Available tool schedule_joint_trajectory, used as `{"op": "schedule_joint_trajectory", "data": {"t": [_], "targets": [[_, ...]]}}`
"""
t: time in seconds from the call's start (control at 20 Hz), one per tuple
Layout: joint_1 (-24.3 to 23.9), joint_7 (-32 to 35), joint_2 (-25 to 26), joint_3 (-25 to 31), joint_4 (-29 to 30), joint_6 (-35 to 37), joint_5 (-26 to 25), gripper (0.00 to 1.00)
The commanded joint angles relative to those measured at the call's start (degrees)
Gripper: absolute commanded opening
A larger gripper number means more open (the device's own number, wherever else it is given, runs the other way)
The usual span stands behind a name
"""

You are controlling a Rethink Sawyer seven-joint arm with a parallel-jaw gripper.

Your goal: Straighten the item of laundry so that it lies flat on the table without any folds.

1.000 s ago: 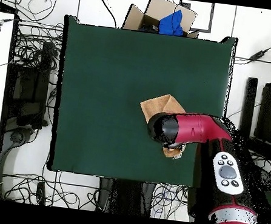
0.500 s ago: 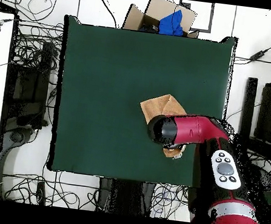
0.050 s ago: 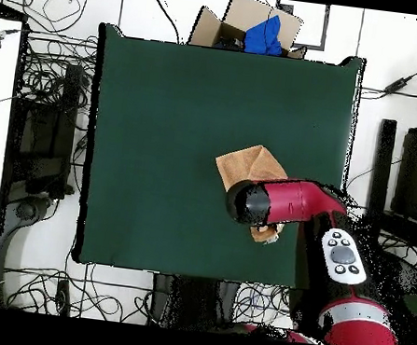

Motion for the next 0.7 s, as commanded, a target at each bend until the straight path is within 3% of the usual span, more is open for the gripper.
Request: {"op": "schedule_joint_trajectory", "data": {"t": [0.05, 0.25, 0.7], "targets": [[0.3, 2.7, 2.1, 0.6, 0.9, -3.9, -3.1, 1.00], [-0.9, 1.6, 0.1, 1.2, 2.1, -2.5, -1.6, 1.00], [-4.9, -6.2, -8.5, 5.8, 5.2, 9.3, 6.0, 1.00]]}}
